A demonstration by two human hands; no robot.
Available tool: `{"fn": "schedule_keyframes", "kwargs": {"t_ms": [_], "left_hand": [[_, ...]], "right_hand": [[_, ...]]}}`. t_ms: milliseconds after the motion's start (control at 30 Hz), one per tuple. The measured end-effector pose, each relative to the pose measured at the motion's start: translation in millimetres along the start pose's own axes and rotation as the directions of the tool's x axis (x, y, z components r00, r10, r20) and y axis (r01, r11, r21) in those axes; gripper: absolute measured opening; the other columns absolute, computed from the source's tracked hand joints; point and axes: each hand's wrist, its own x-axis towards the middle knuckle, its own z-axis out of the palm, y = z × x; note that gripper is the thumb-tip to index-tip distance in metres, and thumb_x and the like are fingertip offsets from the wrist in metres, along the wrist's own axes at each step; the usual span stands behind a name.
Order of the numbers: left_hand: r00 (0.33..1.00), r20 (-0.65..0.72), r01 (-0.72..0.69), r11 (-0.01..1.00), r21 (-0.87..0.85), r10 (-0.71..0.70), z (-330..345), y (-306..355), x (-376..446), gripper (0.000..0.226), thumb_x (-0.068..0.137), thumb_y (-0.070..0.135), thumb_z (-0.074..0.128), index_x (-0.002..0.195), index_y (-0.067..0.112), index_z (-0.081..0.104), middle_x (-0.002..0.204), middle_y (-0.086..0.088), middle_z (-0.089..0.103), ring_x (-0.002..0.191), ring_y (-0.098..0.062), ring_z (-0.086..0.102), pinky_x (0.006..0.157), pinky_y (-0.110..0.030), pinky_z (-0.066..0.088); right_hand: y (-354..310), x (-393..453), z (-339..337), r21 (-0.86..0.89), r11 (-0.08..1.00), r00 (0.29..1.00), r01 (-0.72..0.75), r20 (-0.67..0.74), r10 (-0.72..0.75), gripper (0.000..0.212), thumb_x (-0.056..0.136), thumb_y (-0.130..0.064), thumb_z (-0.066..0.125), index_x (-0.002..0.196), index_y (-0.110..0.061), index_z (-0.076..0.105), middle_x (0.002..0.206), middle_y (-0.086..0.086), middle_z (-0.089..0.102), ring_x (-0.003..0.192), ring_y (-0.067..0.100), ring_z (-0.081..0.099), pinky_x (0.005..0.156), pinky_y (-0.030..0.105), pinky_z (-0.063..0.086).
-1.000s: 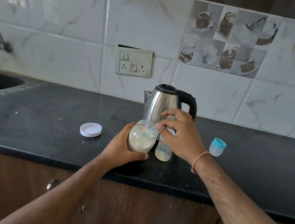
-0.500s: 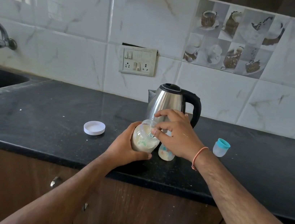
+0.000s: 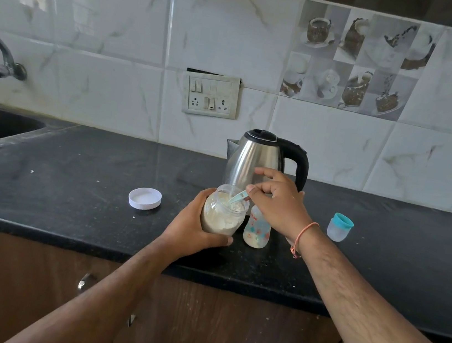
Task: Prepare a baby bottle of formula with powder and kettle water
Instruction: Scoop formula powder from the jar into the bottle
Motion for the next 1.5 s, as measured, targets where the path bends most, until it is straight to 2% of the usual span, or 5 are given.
{"fn": "schedule_keyframes", "kwargs": {"t_ms": [133,300,733,1200,1500], "left_hand": [[1.000,0.002,0.007,1.000,-0.004,-0.007,-0.3,0.4,-0.3,0.105,0.066,0.035,0.104,0.147,0.052,0.038,0.136,0.029,0.059,0.126,0.003,0.057,0.098,-0.017,0.046],[1.000,0.005,0.021,1.000,-0.008,-0.021,-0.4,0.7,-0.3,0.105,0.067,0.034,0.103,0.145,0.054,0.035,0.136,0.030,0.056,0.126,0.004,0.055,0.094,-0.014,0.043],[0.999,-0.004,0.040,0.999,-0.010,-0.040,0.9,-0.6,0.6,0.108,0.067,0.035,0.103,0.152,0.047,0.037,0.136,0.029,0.057,0.126,0.000,0.056,0.095,-0.016,0.044],[0.999,-0.001,0.048,0.999,-0.004,-0.048,0.4,-1.4,1.8,0.110,0.067,0.036,0.104,0.155,0.043,0.037,0.136,0.029,0.056,0.125,-0.001,0.056,0.096,-0.018,0.045],[0.999,0.003,0.048,0.999,-0.001,-0.048,0.4,0.1,1.7,0.109,0.068,0.036,0.103,0.152,0.045,0.036,0.135,0.029,0.056,0.123,0.002,0.055,0.094,-0.016,0.044]], "right_hand": [[6.1,3.5,-4.8,0.177,0.983,0.998,-0.051,-0.021,0.055,0.031,0.103,-0.040,0.069,0.075,-0.042,0.082,0.131,-0.041,0.053,0.139,0.007,0.051,0.128,0.066,0.023],[11.0,1.6,-21.2,0.280,0.956,0.990,-0.091,-0.077,0.117,0.022,0.109,-0.029,0.064,0.100,-0.024,0.083,0.147,-0.016,0.060,0.123,0.004,0.057,0.116,0.037,0.046],[51.6,-12.9,-40.2,-0.198,0.979,0.904,0.038,-0.411,-0.119,0.025,0.104,-0.036,0.066,0.088,-0.026,0.081,0.134,-0.014,0.067,0.129,0.016,0.059,0.119,0.077,0.025],[54.8,-37.2,-36.6,-0.581,0.768,0.800,0.270,-0.309,-0.515,0.010,0.101,-0.029,0.074,0.102,-0.024,0.082,0.124,-0.007,0.071,0.132,0.023,0.060,0.124,0.076,0.016],[56.4,-36.6,-41.0,-0.650,0.668,0.750,0.362,-0.222,-0.624,0.024,0.105,-0.036,0.063,0.101,-0.022,0.083,0.112,-0.005,0.073,0.117,0.026,0.065,0.117,0.061,0.036]]}}
